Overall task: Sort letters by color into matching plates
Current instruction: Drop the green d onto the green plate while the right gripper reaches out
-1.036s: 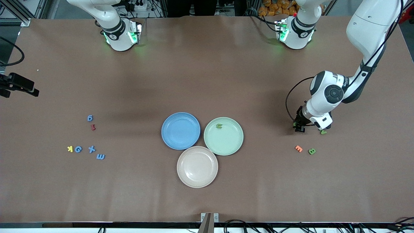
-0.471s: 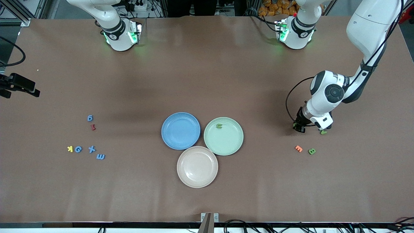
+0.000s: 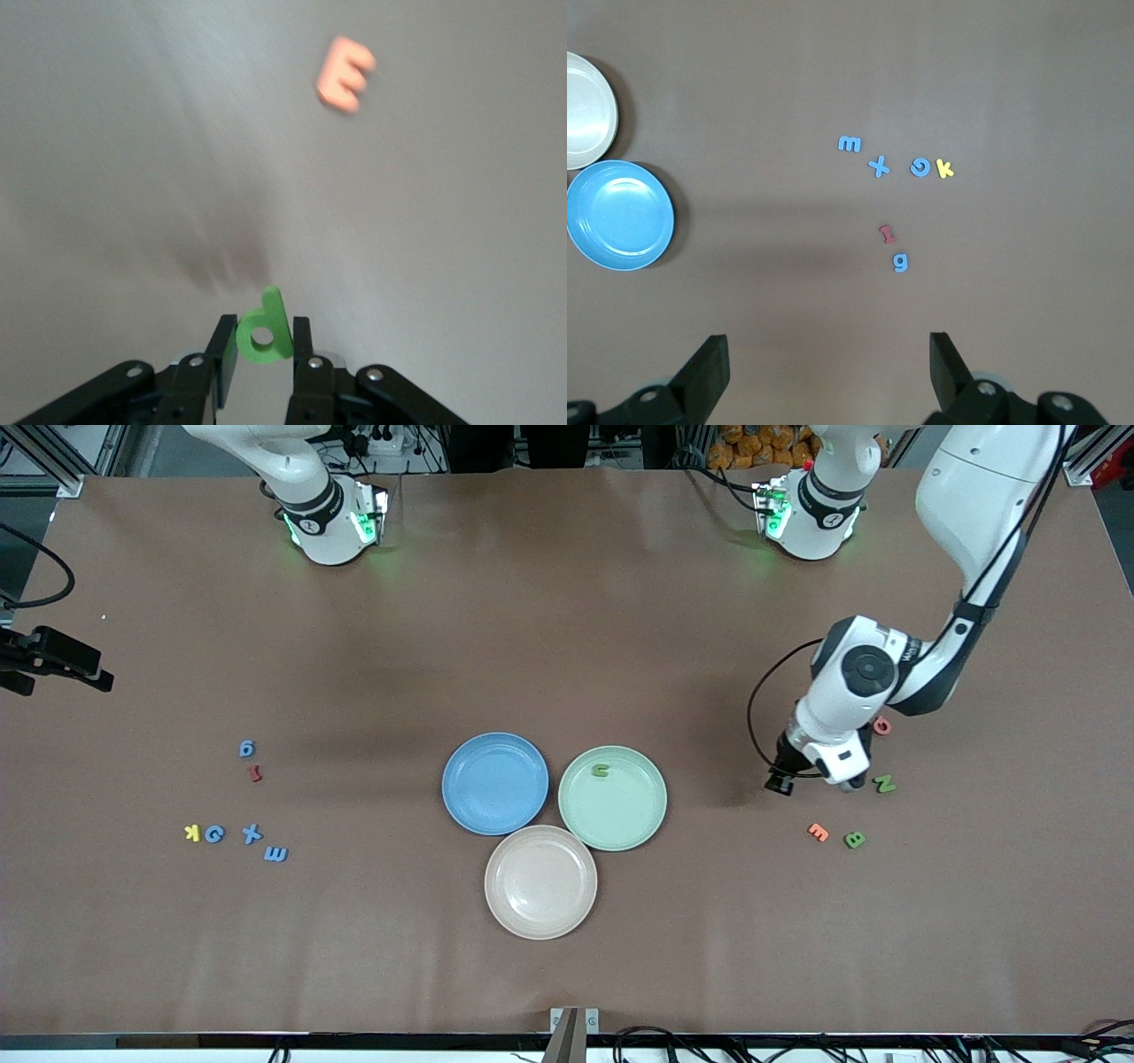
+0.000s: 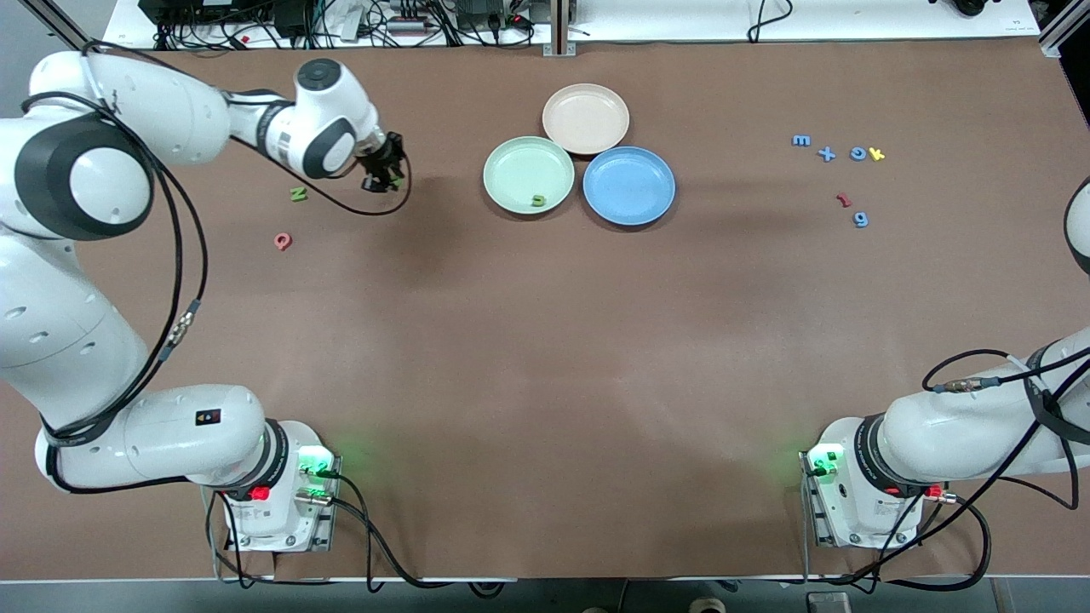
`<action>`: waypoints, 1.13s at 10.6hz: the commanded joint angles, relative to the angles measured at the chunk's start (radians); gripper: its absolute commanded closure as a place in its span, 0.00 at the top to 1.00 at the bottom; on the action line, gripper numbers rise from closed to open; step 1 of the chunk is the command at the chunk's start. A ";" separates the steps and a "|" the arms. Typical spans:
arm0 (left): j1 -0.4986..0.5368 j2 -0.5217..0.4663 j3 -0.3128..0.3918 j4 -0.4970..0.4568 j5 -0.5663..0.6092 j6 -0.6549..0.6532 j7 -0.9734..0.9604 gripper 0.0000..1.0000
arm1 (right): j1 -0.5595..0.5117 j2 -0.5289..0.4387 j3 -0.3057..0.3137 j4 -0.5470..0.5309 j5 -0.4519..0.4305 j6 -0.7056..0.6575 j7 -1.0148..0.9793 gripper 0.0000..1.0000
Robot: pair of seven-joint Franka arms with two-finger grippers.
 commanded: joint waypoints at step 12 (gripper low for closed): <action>-0.188 -0.032 -0.045 0.182 0.036 -0.064 -0.074 0.00 | 0.008 0.029 0.002 -0.018 -0.011 0.044 -0.006 1.00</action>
